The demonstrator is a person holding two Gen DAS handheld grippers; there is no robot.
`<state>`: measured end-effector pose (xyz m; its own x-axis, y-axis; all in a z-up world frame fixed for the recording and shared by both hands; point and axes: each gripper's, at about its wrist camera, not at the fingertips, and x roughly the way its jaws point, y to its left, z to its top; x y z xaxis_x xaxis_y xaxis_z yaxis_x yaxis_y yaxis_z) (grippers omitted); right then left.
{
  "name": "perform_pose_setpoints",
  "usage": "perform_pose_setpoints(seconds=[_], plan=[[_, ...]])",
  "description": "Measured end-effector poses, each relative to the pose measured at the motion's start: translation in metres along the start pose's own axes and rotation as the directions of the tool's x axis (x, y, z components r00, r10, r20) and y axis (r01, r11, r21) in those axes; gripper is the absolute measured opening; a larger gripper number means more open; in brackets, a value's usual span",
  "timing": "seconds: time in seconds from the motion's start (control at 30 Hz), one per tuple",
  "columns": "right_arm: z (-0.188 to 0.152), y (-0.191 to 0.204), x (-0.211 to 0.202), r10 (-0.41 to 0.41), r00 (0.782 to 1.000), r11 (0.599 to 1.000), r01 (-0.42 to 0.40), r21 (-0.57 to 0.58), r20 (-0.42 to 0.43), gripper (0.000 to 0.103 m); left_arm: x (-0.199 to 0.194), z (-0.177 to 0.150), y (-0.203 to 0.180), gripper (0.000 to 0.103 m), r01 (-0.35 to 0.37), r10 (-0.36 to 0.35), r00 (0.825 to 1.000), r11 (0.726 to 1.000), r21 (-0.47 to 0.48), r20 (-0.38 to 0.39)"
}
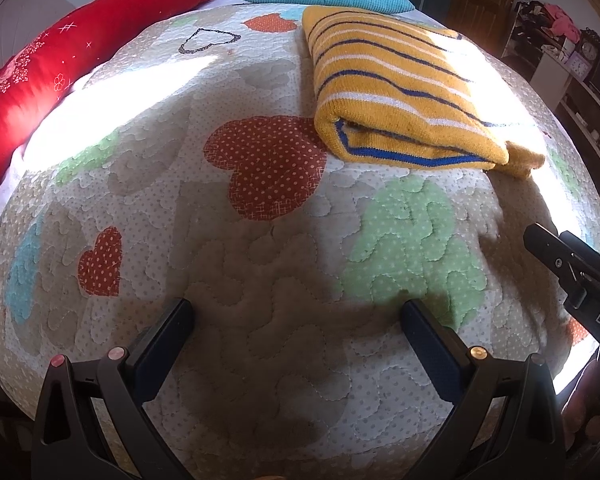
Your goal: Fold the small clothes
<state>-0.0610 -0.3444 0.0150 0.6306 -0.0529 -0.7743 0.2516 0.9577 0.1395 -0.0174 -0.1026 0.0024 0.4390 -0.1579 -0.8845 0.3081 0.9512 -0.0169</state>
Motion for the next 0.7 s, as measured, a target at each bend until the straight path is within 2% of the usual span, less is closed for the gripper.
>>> perform_pose_setpoints(seconds=[0.7], plan=[[0.0001,-0.0040,-0.0035,-0.003,1.000,1.000,0.003,0.008,0.009,0.082,0.0026,-0.0009,0.0029,0.103,-0.004,0.004,1.000,1.000,-0.007,0.006]])
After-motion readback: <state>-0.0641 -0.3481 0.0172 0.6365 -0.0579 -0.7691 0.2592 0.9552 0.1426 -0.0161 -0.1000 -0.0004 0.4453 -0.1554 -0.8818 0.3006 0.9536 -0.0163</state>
